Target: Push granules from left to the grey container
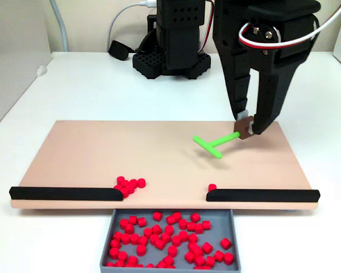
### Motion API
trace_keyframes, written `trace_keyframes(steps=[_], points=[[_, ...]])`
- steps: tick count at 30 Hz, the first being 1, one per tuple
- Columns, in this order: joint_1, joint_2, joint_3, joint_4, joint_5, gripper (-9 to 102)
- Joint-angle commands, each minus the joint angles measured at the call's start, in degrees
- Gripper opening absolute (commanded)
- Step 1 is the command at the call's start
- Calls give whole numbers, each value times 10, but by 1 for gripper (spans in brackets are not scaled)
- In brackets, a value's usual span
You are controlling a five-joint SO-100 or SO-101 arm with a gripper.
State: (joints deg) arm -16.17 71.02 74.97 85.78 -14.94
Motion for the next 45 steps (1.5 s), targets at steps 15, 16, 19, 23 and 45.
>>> trace_keyframes(steps=[15, 16, 19, 23, 45], points=[[-35, -52, -130, 10, 199, 0], [-36, -58, -141, 10, 202, 0], [-38, -83, -179, 10, 213, 0], [-35, -112, -215, 10, 225, 0], [-12, -185, -297, 53, 258, 0]])
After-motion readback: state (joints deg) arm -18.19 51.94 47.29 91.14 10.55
